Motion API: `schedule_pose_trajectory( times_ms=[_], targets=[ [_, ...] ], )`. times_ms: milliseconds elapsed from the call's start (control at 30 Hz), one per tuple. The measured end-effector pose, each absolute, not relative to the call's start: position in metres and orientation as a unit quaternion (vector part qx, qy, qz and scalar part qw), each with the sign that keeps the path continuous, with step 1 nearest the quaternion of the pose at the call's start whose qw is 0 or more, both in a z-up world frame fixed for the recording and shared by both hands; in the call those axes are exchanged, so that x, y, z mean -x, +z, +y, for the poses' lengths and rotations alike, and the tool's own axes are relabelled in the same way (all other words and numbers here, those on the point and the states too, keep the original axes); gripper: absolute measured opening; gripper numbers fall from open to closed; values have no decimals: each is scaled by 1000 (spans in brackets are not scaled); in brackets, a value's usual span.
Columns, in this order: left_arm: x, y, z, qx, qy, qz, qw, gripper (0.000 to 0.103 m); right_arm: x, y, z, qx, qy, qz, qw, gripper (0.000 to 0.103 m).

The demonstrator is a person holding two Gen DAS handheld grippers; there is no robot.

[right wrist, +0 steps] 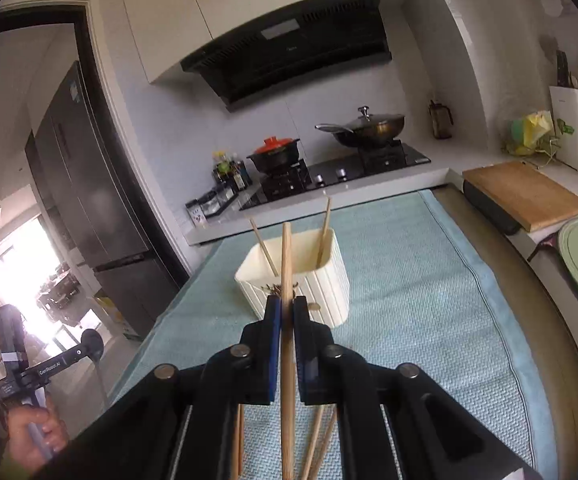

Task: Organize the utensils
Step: 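Carry the spoon and chopstick over the caddy with both tools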

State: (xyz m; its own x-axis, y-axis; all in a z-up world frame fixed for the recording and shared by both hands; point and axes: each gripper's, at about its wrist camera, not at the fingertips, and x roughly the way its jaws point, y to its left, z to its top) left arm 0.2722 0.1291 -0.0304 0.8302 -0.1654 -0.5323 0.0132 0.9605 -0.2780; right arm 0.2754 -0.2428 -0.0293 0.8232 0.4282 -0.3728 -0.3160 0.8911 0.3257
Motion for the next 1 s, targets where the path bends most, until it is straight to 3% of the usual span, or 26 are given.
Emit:
schedule_pose_trajectory(
  times_ms=[333, 567, 1000],
  targets=[
    [-352, 24, 108, 103, -73, 278, 952, 3, -331, 5, -220, -116, 225, 225, 941, 7],
    [-432, 59, 81, 87, -72, 249, 962, 3, -403, 38, -206, -108, 232, 175, 951, 7],
    [-564, 44, 50, 55, -52, 238, 968, 3, -530, 43, -168, -82, 242, 131, 958, 7]
  ],
)
